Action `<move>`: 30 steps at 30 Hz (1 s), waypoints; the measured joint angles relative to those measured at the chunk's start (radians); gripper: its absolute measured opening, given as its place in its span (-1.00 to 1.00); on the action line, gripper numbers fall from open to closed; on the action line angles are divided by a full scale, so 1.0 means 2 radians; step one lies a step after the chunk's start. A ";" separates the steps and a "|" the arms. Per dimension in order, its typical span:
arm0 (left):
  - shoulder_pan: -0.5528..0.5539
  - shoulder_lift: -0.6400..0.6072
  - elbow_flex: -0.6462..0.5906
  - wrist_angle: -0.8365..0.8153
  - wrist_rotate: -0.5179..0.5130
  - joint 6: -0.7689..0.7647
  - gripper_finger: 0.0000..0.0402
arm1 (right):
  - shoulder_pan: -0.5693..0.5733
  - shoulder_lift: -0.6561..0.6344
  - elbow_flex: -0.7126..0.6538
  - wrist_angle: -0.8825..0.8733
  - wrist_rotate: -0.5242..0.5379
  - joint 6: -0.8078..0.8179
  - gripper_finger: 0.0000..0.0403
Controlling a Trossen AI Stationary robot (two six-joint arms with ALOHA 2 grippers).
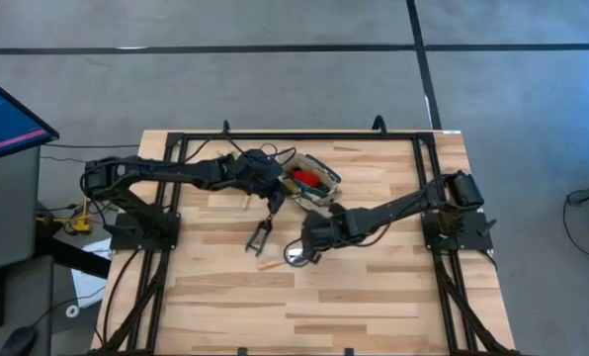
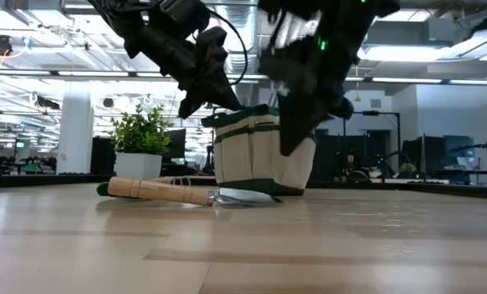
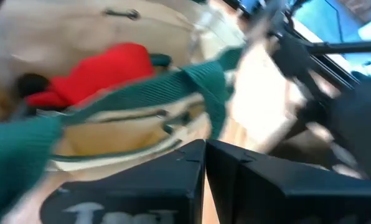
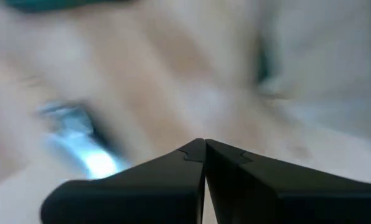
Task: Pick & Place Garden tools in Gardening bag
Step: Adjust the gardening bag
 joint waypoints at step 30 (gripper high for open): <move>0.105 0.004 0.000 0.020 -0.056 0.052 -1.00 | 0.010 -0.005 0.000 0.105 -0.007 -0.023 -1.00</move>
